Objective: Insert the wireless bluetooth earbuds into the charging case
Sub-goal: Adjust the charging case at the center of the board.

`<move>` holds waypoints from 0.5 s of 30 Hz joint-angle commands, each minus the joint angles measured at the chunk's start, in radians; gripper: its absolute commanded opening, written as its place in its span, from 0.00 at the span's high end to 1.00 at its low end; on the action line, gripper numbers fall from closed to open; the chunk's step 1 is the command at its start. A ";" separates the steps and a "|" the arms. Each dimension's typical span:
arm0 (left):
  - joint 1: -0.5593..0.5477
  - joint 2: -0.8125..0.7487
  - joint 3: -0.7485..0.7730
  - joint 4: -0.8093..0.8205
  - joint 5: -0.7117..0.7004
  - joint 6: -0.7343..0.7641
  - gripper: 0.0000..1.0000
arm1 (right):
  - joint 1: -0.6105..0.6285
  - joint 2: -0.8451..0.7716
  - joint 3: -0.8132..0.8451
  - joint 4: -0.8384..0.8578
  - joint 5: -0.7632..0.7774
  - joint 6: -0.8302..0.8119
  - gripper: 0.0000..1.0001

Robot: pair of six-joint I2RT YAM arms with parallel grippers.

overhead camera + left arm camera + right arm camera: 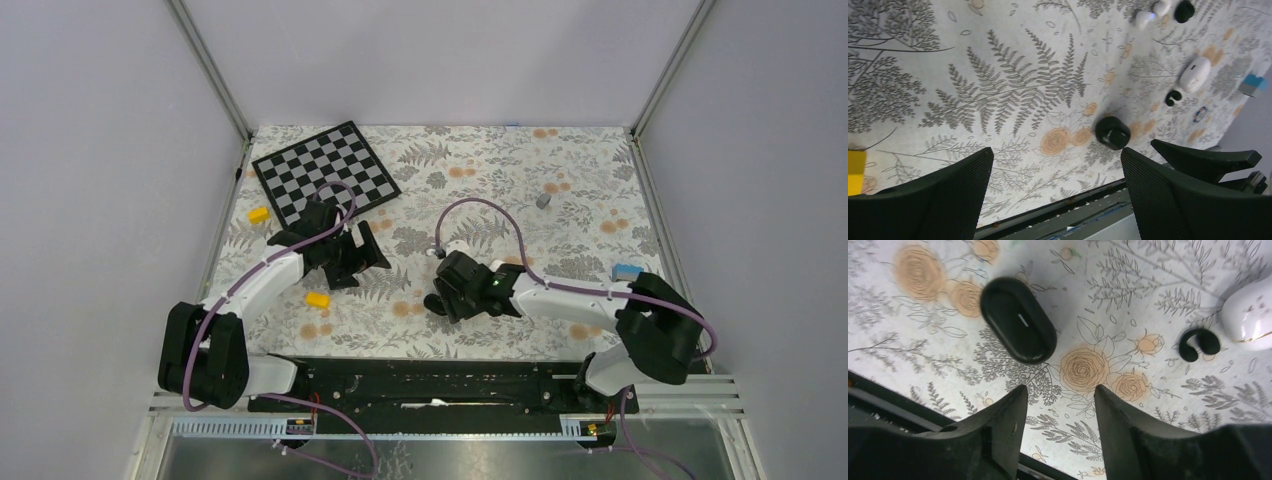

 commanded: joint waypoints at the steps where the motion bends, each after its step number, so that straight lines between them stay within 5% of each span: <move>1: 0.009 0.005 0.026 0.086 0.089 -0.041 0.01 | 0.002 -0.072 0.010 0.065 -0.004 -0.086 0.34; 8: 0.010 -0.049 0.111 -0.023 0.042 -0.006 0.01 | 0.002 0.083 0.128 -0.014 -0.089 -0.211 0.07; 15: 0.015 -0.087 0.163 -0.090 0.022 0.003 0.01 | 0.002 0.175 0.163 -0.012 -0.078 -0.284 0.11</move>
